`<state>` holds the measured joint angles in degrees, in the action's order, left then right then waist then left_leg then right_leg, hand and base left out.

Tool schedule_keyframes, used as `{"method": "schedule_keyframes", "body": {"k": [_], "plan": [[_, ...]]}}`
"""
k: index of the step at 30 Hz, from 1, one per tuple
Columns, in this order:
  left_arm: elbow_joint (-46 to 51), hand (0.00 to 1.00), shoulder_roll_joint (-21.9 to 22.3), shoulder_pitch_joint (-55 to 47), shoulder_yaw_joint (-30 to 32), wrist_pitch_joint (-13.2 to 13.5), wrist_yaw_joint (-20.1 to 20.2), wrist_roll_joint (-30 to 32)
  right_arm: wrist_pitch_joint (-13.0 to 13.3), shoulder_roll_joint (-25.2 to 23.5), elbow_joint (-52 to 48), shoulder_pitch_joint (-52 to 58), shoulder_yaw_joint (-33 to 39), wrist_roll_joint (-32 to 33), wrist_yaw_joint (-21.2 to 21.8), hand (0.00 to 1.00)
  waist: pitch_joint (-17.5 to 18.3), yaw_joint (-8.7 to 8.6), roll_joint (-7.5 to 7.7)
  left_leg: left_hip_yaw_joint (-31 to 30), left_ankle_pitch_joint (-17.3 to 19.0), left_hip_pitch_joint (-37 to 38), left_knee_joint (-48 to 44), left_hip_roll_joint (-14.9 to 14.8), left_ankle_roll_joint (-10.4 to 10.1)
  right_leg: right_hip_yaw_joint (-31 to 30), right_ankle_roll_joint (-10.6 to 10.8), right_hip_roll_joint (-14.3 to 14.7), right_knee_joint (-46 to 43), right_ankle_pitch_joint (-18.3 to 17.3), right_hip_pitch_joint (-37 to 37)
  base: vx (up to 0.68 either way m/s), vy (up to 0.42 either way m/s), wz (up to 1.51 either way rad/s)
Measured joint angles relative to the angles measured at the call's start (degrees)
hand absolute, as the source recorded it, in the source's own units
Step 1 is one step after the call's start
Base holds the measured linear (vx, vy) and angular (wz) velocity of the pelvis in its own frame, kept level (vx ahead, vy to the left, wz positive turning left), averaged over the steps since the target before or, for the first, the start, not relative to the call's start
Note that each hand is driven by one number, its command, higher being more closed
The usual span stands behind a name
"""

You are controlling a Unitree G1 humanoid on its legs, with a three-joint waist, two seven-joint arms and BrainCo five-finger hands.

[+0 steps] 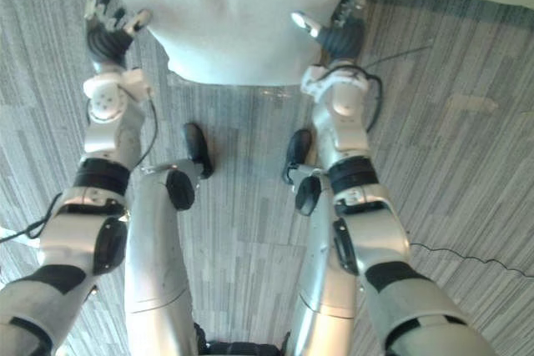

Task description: Pick up cushions and gather them together orderly.

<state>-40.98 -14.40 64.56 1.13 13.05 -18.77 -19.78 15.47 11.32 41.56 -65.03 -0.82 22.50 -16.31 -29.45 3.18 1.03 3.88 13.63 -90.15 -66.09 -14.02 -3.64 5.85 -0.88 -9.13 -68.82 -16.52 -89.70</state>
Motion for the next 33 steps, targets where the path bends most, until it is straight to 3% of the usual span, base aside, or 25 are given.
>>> {"method": "schedule_keyframes", "body": {"k": [2,3,9,12,20,21,27,29,31,33], "plan": [[0.0,0.0,2.0,0.6,0.0,0.0,-1.6,-0.1,0.0,0.0,0.0,-0.1,0.0,0.0,-0.4,0.0,0.0,-0.08,0.0,0.4,0.3,0.0,-0.5,0.1,0.4,-0.7,0.3,0.0,-0.4,-0.2,-0.4,0.0,0.012,0.02],[0.0,1.0,2.4,0.7,0.0,0.0,-2.7,-0.3,0.0,-0.1,0.0,-0.1,-0.1,0.0,-0.6,1.0,0.0,-0.25,0.0,0.3,0.4,0.0,-0.6,0.3,0.3,-0.8,0.3,0.0,-0.5,-0.2,-0.4,0.0,0.0,0.0],[0.0,1.0,1.0,1.2,-1.1,0.0,-4.8,-0.7,-0.2,0.0,-0.3,-0.1,-1.0,0.9,-1.3,1.0,0.0,-0.58,-0.01,0.2,0.3,0.0,-0.5,0.6,0.2,-0.8,0.2,0.2,-0.3,-0.2,-0.4,-0.02,0.014,-0.01],[1.4,1.0,-0.8,1.2,-1.0,-0.1,-6.1,-0.7,-0.2,0.0,-1.3,-0.2,-1.2,5.1,-1.4,1.0,0.1,-0.65,-0.03,0.2,0.2,0.4,-0.4,0.5,0.1,-0.7,-0.3,0.3,0.2,0.3,0.0,0.01,0.021,-0.06],[4.1,1.0,-1.9,1.6,-1.0,0.0,-7.3,-0.7,-0.1,-0.4,-7.6,0.0,-1.7,7.6,-1.7,1.0,0.3,-0.46,-0.01,0.3,0.3,5.4,2.0,0.3,0.1,-0.4,0.1,1.2,3.9,1.0,5.6,0.02,0.017,-0.05],[5.6,1.0,-0.5,0.5,-1.0,0.5,-7.4,-0.7,0.6,-0.6,-9.8,1.3,-1.6,7.7,-1.7,1.0,1.7,-0.5,0.04,0.5,0.3,5.8,2.9,0.2,0.1,-0.5,0.3,1.2,4.7,1.3,5.8,-0.01,0.016,-0.07],[14.3,1.0,4.6,-7.6,-2.0,3.0,-7.6,-0.8,2.6,-2.2,-17.8,8.6,0.0,7.7,-1.8,1.0,2.6,-0.53,0.0,1.2,0.0,12.4,6.2,0.2,-0.3,-0.2,0.4,1.2,7.8,1.2,12.0,0.0,0.004,0.0],[17.9,1.0,6.0,-13.0,-3.8,3.3,-8.1,-0.8,2.8,-3.9,-20.9,13.4,0.5,7.2,-2.0,1.0,3.0,-0.64,0.07,1.8,-0.4,17.6,9.4,0.2,-0.8,0.0,0.4,1.4,10.4,1.3,16.8,0.04,-0.028,-0.01],[21.0,1.0,8.2,-18.8,-5.5,5.1,-8.1,-0.7,4.3,-5.1,-24.4,19.3,0.5,6.6,-2.1,1.0,6.4,-0.67,0.07,2.0,-0.9,20.5,12.8,0.5,-1.4,0.2,0.3,1.7,13.2,1.5,19.4,0.04,-0.024,0.01],[24.7,1.0,9.9,-23.5,-7.0,5.7,-8.3,-0.8,4.5,-5.8,-27.9,23.9,0.5,5.6,-2.3,1.0,6.4,-0.64,0.07,2.3,-1.4,26.4,15.8,0.7,-2.1,1.0,0.0,1.9,15.9,1.7,25.2,0.11,-0.047,0.0]]}}
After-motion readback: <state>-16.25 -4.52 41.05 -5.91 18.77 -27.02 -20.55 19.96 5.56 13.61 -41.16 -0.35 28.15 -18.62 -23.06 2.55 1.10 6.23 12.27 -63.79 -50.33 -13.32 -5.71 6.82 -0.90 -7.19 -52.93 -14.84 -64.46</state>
